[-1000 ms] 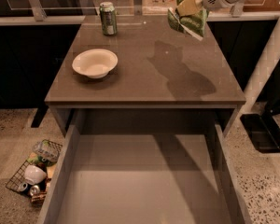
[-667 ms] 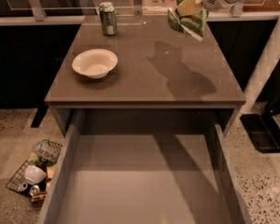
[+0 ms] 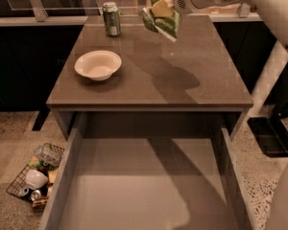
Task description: Place green jalapeno chip bag into paper bowl
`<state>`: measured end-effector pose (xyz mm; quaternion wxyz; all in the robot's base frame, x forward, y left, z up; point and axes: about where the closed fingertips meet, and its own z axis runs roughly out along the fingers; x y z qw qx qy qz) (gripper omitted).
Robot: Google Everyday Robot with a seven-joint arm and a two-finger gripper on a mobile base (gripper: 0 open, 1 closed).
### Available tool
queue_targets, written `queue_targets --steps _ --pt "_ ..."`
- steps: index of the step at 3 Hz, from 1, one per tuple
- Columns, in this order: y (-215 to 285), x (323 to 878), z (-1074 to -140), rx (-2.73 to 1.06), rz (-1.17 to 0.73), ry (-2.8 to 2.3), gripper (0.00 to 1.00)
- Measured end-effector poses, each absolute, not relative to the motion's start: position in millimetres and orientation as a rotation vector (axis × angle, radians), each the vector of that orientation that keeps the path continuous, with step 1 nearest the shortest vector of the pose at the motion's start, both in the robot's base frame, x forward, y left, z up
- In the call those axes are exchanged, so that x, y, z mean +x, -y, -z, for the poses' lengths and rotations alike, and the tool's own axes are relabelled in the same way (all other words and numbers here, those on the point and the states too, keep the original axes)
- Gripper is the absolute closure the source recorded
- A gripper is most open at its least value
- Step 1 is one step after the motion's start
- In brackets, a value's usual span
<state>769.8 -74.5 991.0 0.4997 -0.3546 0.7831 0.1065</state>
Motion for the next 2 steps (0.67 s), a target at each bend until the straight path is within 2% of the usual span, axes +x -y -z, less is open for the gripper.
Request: queue_targets --steps 2 --pt "-5.9 776.2 -996.3 -0.935 -0.319 -1.772 1.00"
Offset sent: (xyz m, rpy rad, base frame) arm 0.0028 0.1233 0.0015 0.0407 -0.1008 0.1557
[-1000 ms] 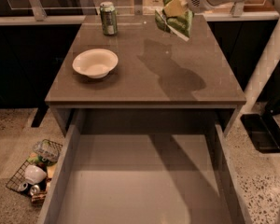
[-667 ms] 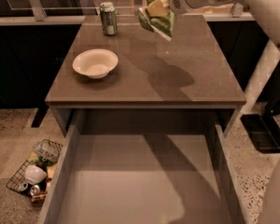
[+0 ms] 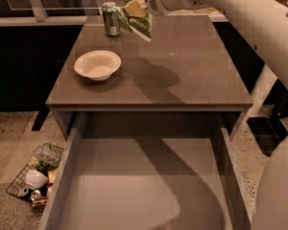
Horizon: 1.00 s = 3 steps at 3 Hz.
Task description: Place green jalapeno chip bag into paper bowl
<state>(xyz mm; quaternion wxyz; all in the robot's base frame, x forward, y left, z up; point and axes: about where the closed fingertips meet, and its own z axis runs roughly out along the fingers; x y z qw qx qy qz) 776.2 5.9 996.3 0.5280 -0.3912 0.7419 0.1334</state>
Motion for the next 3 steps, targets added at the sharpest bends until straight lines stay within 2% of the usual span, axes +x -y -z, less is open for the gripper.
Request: queue_targets --steps 3 --pt "-84.1 752.2 -970.6 -0.992 -0.335 -1.745 1.00"
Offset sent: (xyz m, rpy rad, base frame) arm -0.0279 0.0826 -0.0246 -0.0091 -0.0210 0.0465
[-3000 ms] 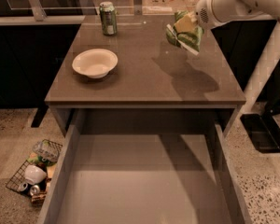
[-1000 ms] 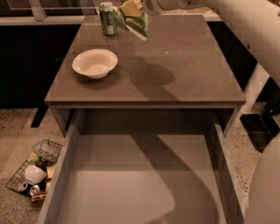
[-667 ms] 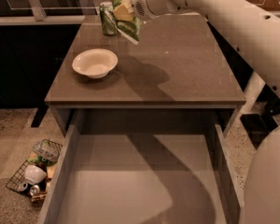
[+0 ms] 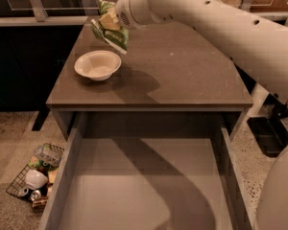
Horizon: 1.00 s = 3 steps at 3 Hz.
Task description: Place green jalapeno chip bag into paper bowl
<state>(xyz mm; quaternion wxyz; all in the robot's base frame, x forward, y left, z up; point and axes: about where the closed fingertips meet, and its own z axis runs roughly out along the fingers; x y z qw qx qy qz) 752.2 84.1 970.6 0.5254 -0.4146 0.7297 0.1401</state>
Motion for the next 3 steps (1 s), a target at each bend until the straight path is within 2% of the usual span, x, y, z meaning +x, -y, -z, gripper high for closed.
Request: queue_targets --steps 3 --pt "-119.0 721.5 -929.5 -1.079 -0.296 -1.785 1.00"
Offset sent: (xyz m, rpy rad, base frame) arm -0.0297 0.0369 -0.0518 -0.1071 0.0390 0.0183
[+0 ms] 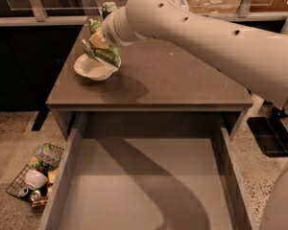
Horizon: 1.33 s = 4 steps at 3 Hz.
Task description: Place green jalapeno chip bag into paper bowl
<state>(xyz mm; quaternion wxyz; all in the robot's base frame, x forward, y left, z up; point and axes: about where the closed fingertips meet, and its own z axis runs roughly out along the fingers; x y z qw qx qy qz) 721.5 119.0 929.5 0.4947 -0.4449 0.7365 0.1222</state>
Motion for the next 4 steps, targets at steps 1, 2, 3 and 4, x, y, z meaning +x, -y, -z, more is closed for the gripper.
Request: queue_targets --steps 1,2,3,4 --pt "-127.3 711.0 -926.1 -1.101 -0.317 -1.779 1.00" --pt "-140.7 705.0 -921.3 -1.130 -0.346 -1.768 1.00" --pt "-149.0 707.7 -906.6 -1.143 -0.379 -1.780 1.00" --pt "-150.6 707.2 -905.7 -1.146 -0.381 -1.780 0.83"
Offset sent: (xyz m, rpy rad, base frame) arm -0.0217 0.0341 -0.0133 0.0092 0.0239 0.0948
